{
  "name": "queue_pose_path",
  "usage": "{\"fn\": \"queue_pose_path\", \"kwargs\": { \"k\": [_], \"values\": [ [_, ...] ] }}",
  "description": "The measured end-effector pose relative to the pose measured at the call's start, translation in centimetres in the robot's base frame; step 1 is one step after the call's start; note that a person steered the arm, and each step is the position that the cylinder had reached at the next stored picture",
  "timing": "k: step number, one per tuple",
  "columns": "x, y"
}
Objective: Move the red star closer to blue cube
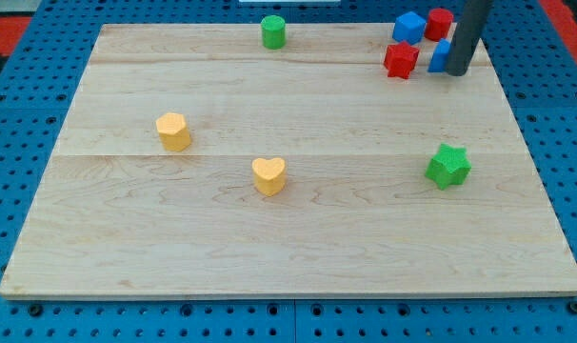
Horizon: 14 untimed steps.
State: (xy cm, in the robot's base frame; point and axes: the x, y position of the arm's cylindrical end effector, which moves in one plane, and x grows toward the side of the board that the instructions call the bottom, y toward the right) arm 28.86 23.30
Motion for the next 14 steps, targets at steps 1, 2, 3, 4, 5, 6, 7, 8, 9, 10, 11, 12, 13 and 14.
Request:
{"fn": "queue_pose_path", "kwargs": {
  "k": [1,2,3,4,5,6,7,8,9,10,11,12,13,14],
  "values": [
    [-2.1,0.9],
    [-3.6,1.1],
    [-4.4,1.1],
    [-4.9,1.1],
    [-4.7,1.1],
    [-4.2,2.0],
    [-3.3,2.5],
    [-2.2,2.5],
    [-2.0,2.4],
    [-3.2,2.4],
    [-5.6,2.3],
    [-6.6,1.7],
    [-6.6,1.6],
    [-4.0,1.8]
  ]
}}
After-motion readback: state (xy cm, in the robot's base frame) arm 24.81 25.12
